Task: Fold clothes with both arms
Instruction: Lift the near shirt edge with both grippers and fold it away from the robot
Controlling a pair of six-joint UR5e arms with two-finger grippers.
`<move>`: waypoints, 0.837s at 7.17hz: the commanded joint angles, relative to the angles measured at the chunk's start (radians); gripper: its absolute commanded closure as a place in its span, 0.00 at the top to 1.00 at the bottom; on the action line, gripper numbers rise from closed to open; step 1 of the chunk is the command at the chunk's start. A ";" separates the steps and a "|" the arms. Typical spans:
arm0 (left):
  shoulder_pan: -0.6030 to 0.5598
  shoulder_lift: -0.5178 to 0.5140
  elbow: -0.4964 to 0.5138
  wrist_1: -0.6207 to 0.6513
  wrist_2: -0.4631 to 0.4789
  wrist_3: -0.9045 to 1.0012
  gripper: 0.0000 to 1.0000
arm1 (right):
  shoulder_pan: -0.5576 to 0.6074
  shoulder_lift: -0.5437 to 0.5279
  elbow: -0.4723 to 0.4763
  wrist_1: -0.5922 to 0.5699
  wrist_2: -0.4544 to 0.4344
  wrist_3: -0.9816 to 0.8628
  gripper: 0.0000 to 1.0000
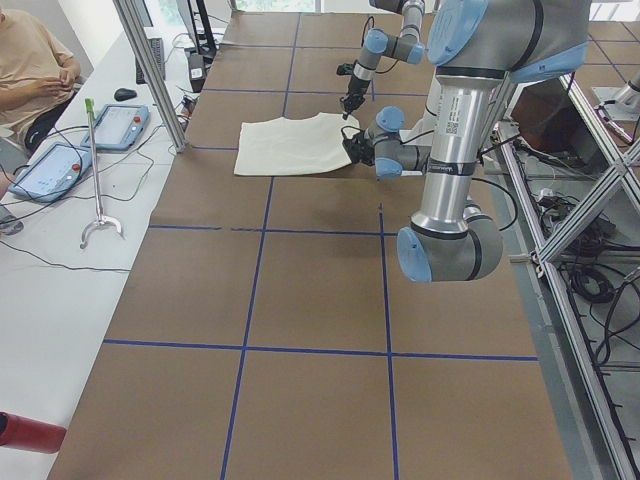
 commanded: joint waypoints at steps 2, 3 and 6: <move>0.011 -0.014 -0.224 0.199 -0.021 -0.055 0.00 | -0.041 -0.130 0.246 -0.033 -0.002 0.023 0.00; 0.005 -0.081 -0.216 0.294 -0.038 -0.036 0.00 | -0.004 -0.119 0.239 -0.036 0.001 0.013 0.00; -0.093 -0.177 -0.083 0.347 -0.035 0.082 0.00 | 0.166 0.034 0.079 -0.036 0.131 -0.024 0.00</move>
